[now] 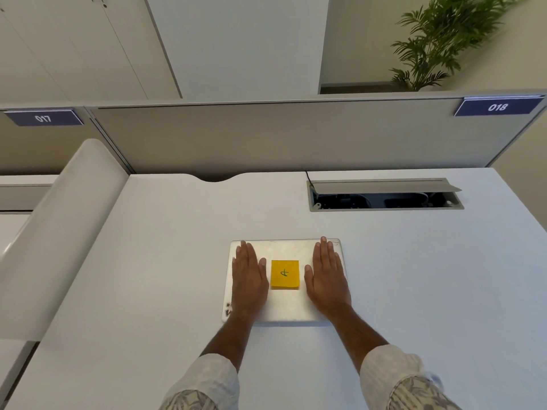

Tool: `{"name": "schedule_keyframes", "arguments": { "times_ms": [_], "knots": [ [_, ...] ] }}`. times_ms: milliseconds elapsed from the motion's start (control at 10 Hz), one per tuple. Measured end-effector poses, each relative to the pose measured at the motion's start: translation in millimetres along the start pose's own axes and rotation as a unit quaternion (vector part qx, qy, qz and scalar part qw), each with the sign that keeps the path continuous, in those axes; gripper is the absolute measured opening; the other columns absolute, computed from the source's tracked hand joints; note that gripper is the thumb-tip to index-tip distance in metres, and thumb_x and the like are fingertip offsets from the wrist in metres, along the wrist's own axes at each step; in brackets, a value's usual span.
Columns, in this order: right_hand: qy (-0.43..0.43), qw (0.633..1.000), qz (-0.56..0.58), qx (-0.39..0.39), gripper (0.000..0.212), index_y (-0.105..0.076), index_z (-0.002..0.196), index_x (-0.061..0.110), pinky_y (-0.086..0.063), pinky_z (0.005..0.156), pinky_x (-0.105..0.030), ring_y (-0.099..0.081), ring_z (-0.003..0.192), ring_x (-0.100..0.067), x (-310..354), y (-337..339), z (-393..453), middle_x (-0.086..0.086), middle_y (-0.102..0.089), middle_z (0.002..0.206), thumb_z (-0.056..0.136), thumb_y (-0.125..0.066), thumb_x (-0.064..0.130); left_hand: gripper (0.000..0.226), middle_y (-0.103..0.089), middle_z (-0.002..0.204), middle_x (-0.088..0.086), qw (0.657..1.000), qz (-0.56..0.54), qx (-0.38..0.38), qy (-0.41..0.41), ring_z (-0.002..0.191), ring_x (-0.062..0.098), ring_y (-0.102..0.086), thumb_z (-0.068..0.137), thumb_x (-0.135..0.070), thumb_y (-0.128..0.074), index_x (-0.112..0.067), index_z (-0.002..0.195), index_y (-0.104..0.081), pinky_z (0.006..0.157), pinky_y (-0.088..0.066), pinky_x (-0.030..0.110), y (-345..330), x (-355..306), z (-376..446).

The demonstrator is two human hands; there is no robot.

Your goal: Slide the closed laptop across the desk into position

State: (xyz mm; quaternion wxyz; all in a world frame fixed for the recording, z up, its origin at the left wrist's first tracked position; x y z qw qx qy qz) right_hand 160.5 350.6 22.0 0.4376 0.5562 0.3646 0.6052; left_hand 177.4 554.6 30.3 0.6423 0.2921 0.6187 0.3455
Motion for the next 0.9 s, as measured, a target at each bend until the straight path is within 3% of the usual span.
{"name": "schedule_keyframes", "arguments": {
  "times_ms": [200, 400, 600, 700, 800, 900],
  "knots": [
    [0.039, 0.999, 0.007, 0.013, 0.066, -0.014, 0.156, 0.008, -0.018, 0.123, -0.046, -0.006, 0.153, -0.028, 18.7, -3.8, 4.8, -0.012, -0.008, 0.167, 0.101, -0.027, 0.04, 0.064, -0.026, 0.162, 0.021, 0.976, 0.17, 0.019, -0.137, 0.151, 0.035, -0.024, 0.105, -0.04, -0.016, 0.002, 0.151, -0.032, 0.123, -0.019, 0.046, -12.7, -34.0, -6.5],
    [0.044, 0.999, -0.011, 0.019, 0.065, -0.015, 0.156, 0.007, -0.018, 0.123, -0.045, -0.007, 0.153, -0.029, 28.3, -9.1, 4.6, -0.012, -0.008, 0.167, 0.1, -0.036, 0.032, 0.061, -0.027, 0.161, 0.023, 0.966, 0.219, 0.034, -0.136, 0.149, 0.037, -0.027, 0.103, -0.036, -0.027, 0.002, 0.15, -0.034, 0.12, -0.015, 0.045, -24.2, -40.2, -11.1],
    [0.046, 0.999, -0.014, 0.011, 0.064, -0.015, 0.156, 0.008, -0.02, 0.123, -0.045, -0.007, 0.153, -0.029, 28.2, -8.6, 2.8, -0.012, -0.008, 0.167, 0.101, -0.035, 0.031, 0.062, -0.025, 0.162, 0.022, 0.962, 0.237, 0.044, -0.131, 0.15, 0.037, -0.025, 0.106, -0.037, -0.015, 0.002, 0.15, -0.033, 0.121, -0.012, 0.044, -24.5, -40.8, -11.3],
    [0.044, 0.999, -0.011, 0.013, 0.064, -0.012, 0.157, 0.008, -0.021, 0.122, -0.047, -0.004, 0.154, -0.028, 29.7, -0.4, 7.2, -0.011, -0.006, 0.167, 0.101, -0.032, 0.032, 0.065, -0.021, 0.163, 0.019, 0.961, 0.243, 0.04, -0.122, 0.151, 0.036, -0.022, 0.105, -0.039, -0.008, -0.001, 0.153, -0.029, 0.122, -0.001, 0.041, -15.6, -43.9, -5.4],
    [0.051, 0.999, -0.008, -0.001, 0.063, -0.013, 0.156, 0.009, -0.021, 0.122, -0.047, -0.006, 0.153, -0.029, 34.9, 10.4, 18.2, -0.012, -0.007, 0.167, 0.1, -0.022, 0.037, 0.063, -0.018, 0.164, 0.018, 0.96, 0.248, 0.016, -0.13, 0.152, 0.035, -0.017, 0.105, -0.039, -0.011, -0.002, 0.154, -0.026, 0.124, 0.0, 0.042, -4.2, -51.2, 5.5],
    [0.05, 0.998, -0.007, -0.022, 0.063, -0.017, 0.156, 0.009, -0.022, 0.121, -0.049, -0.01, 0.153, -0.031, 42.9, 23.6, 28.4, -0.012, -0.01, 0.166, 0.1, -0.019, 0.039, 0.063, -0.013, 0.166, 0.017, 0.962, 0.237, -0.012, -0.135, 0.154, 0.033, -0.01, 0.105, -0.038, -0.008, -0.004, 0.156, -0.023, 0.125, -0.012, 0.046, 9.0, -62.4, 13.7]
  ]
}}
Point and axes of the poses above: each hand's wrist, its own z-axis towards the middle knuckle, its own y-axis out of the back of the hand, x = y × z, the point moved 10 cm from there along z, towards the middle knuckle
